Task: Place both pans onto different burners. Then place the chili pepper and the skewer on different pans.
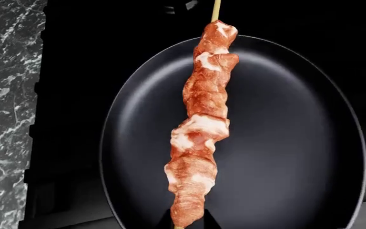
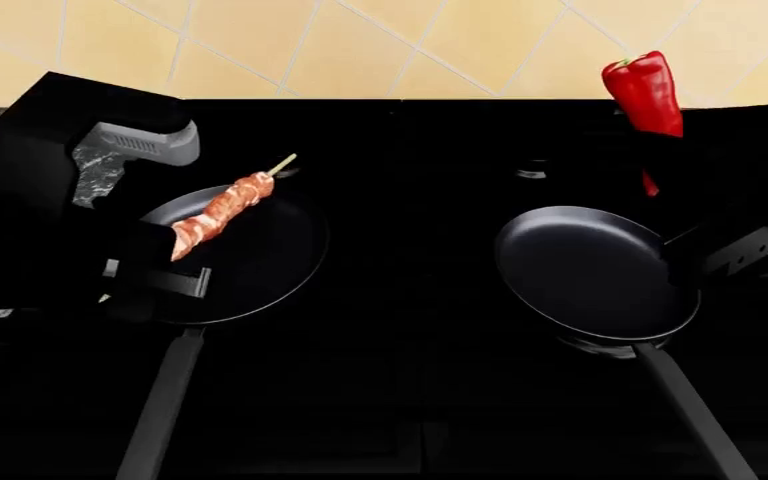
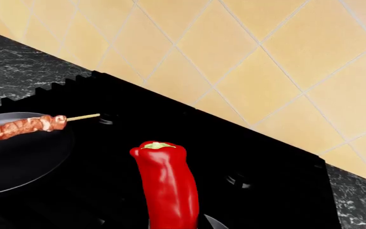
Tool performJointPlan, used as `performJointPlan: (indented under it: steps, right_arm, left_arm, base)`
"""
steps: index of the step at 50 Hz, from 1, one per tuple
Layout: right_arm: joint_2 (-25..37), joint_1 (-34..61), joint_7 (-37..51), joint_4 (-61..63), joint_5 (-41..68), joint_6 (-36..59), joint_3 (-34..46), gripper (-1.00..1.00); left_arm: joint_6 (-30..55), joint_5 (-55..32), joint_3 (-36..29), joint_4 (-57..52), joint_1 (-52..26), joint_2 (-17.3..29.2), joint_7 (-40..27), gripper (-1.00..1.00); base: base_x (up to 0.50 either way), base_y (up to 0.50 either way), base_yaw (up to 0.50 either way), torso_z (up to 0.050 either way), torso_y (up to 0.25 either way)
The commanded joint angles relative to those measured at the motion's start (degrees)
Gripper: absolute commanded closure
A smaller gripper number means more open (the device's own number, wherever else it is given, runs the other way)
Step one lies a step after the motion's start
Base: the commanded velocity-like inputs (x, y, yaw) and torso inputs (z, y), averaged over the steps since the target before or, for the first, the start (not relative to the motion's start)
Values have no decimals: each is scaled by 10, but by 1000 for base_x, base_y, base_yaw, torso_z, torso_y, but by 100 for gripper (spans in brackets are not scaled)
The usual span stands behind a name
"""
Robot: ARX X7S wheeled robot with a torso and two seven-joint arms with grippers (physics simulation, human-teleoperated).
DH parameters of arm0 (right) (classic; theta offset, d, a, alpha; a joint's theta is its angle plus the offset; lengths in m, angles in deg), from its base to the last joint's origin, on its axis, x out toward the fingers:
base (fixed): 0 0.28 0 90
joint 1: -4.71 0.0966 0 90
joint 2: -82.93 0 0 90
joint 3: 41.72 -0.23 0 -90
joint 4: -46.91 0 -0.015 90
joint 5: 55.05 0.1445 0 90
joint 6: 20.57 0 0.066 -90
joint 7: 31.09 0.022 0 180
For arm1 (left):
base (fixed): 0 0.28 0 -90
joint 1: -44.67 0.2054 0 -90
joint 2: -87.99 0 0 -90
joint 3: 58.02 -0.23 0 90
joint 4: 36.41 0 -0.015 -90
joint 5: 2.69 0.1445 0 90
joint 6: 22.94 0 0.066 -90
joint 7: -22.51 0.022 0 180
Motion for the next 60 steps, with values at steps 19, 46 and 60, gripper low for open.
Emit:
performJointPlan:
  steps: [19,46,60]
  right_arm:
    - [-10,-17,-4,5,-12,8,-14,100]
    - [-7,-11,3,7,0,13,-21,100]
    - [-5,-10,4,8,3,13,-25,100]
  left_arm:
    - [6,24,-5,-14,28,20,9,100]
    - [8,-3,-11,-32,1,33,-5,-100]
    - [-18,-60,14,-64,-78,55,-50,-100]
  base:
    - [0,0,0,0,1]
    - [0,0,0,0,0]
    - [0,0,0,1,0]
